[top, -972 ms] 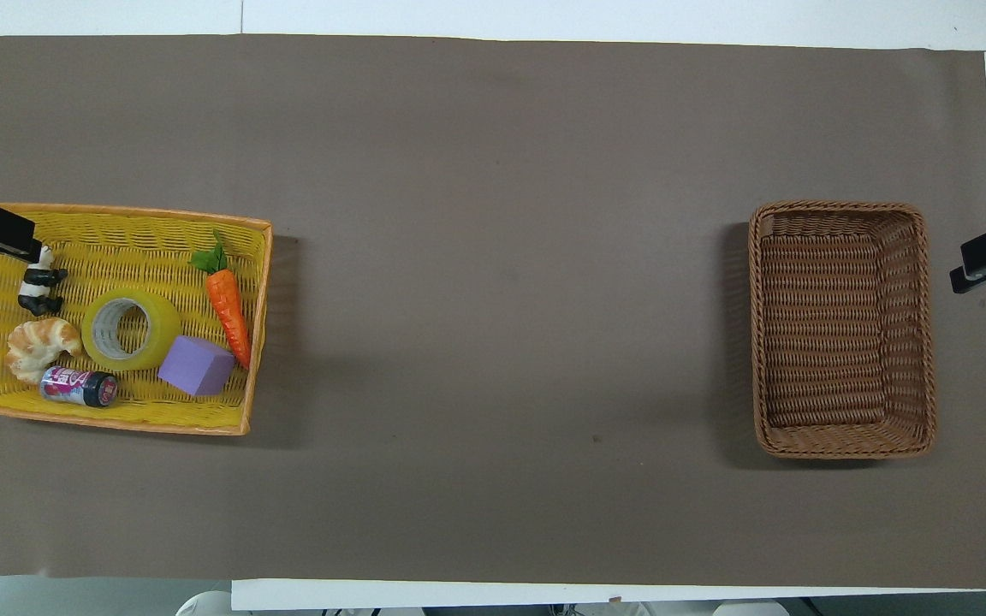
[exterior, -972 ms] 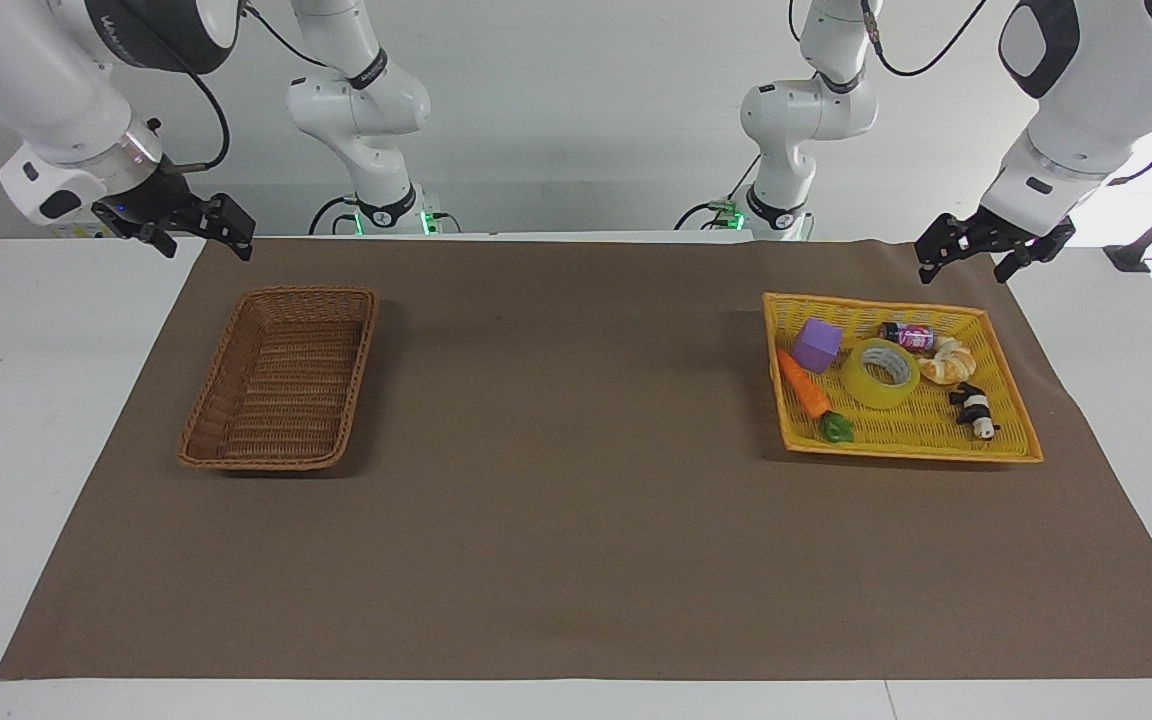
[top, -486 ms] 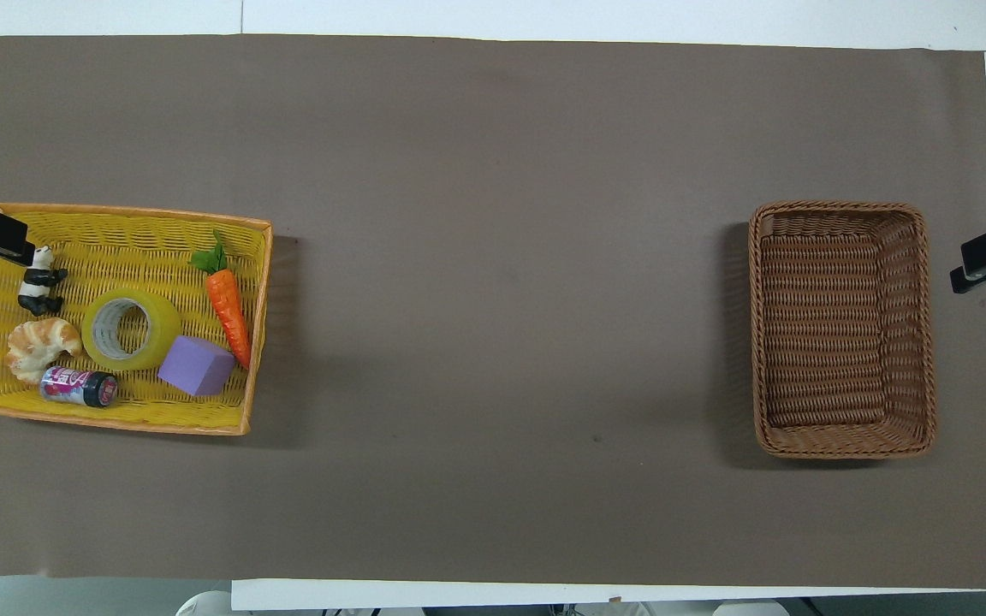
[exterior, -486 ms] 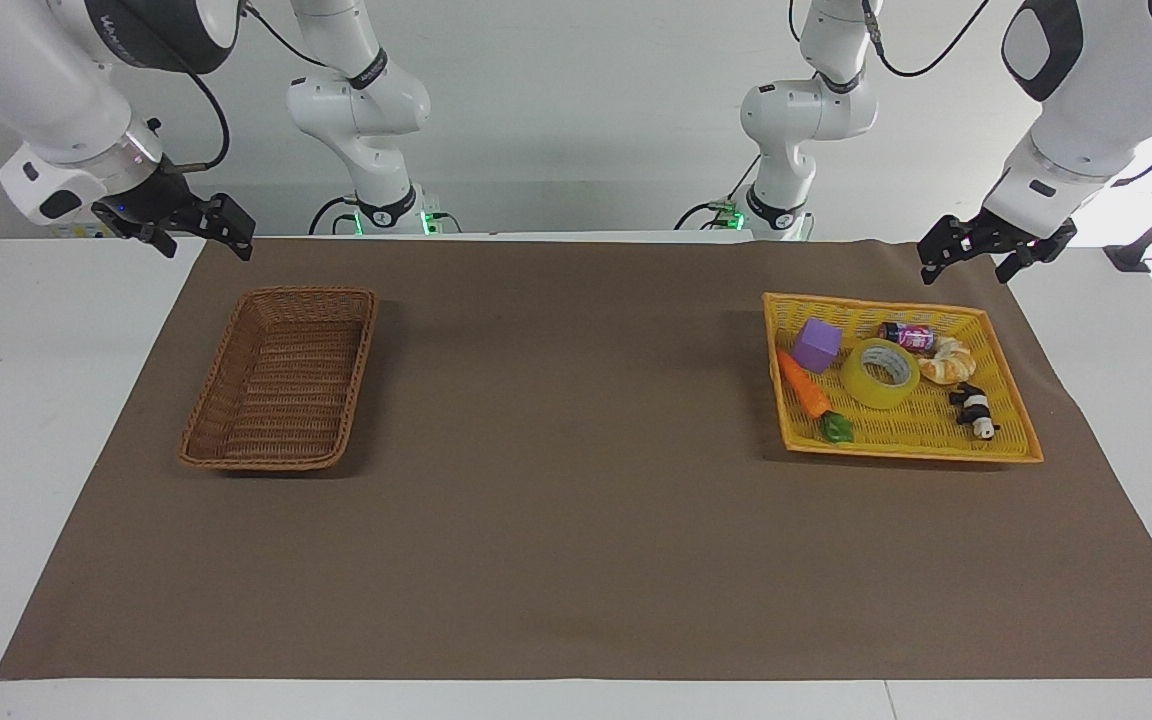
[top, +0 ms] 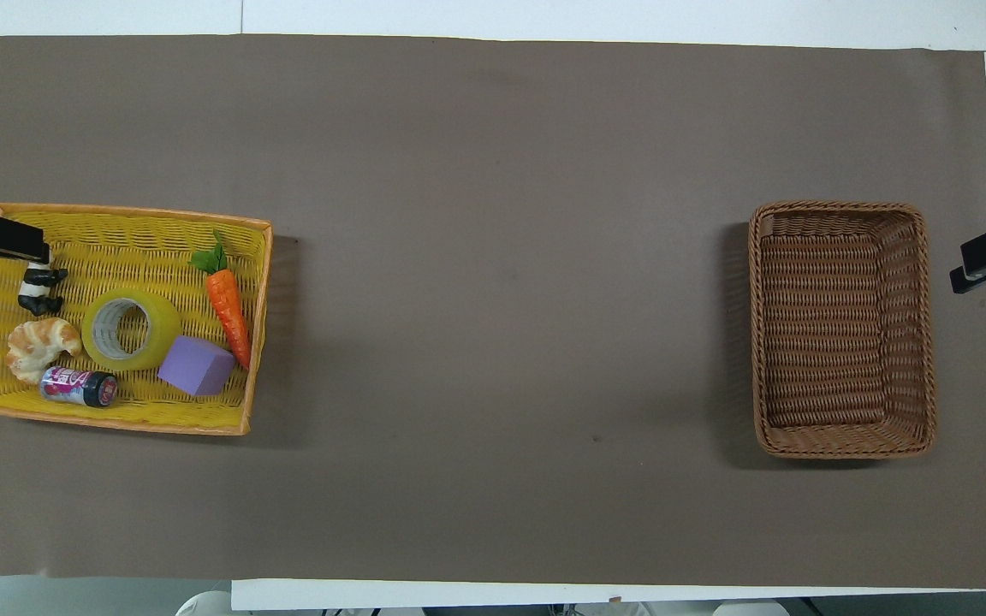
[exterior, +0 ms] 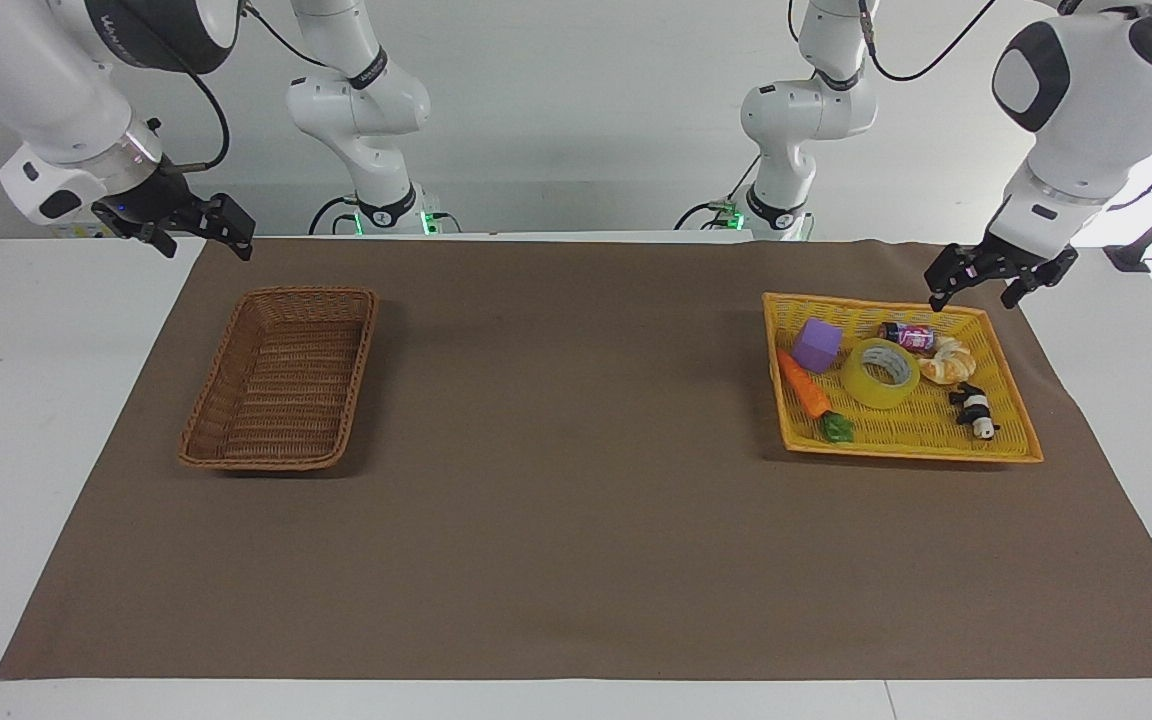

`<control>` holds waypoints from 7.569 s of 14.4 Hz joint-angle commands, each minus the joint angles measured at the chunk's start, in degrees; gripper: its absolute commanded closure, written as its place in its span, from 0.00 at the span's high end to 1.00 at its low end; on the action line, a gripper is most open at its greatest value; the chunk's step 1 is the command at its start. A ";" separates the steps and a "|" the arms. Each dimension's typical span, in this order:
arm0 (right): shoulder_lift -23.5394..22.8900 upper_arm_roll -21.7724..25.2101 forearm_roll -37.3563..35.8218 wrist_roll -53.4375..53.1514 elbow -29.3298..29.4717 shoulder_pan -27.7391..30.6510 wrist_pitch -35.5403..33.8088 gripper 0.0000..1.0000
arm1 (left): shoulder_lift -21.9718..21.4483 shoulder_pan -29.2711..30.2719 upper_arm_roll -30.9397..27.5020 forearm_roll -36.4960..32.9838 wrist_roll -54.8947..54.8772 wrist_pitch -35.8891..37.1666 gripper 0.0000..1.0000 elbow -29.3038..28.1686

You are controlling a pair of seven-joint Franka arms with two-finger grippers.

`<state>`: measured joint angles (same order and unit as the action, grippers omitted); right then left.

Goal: Move tape to another basket

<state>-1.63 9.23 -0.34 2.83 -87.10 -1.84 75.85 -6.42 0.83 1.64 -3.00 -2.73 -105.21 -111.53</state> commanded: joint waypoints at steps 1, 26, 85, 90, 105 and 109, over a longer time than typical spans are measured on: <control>1.46 -0.08 0.07 0.78 -1.84 0.17 0.88 1.00 | -4.57 3.98 0.30 -0.52 -0.52 -8.16 1.00 -12.47; 1.46 0.00 0.07 0.78 -1.84 0.17 0.88 1.00 | 6.15 5.68 0.30 -0.52 -2.10 -26.72 0.67 -21.98; -1.00 -1.23 78.47 16.24 -32.34 -23.73 42.18 1.00 | 13.89 -33.87 0.82 18.82 30.68 -6.07 0.00 11.24; -1.97 -1.23 80.14 20.20 -32.51 -24.35 43.06 1.00 | 13.89 -33.96 0.82 18.82 30.68 -6.33 0.00 11.16; -2.67 -1.23 80.84 19.85 -32.25 -27.77 46.58 0.99 | 13.89 -33.61 0.82 18.82 31.12 -5.98 0.00 11.16; -2.67 -1.23 81.28 19.15 -31.99 -28.04 46.84 0.98 | 13.89 -33.61 0.82 18.82 31.12 -5.80 0.00 11.16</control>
<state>-4.47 7.95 79.16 21.00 -118.82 -29.66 121.82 7.67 -32.74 2.83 14.84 28.54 -111.78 -100.77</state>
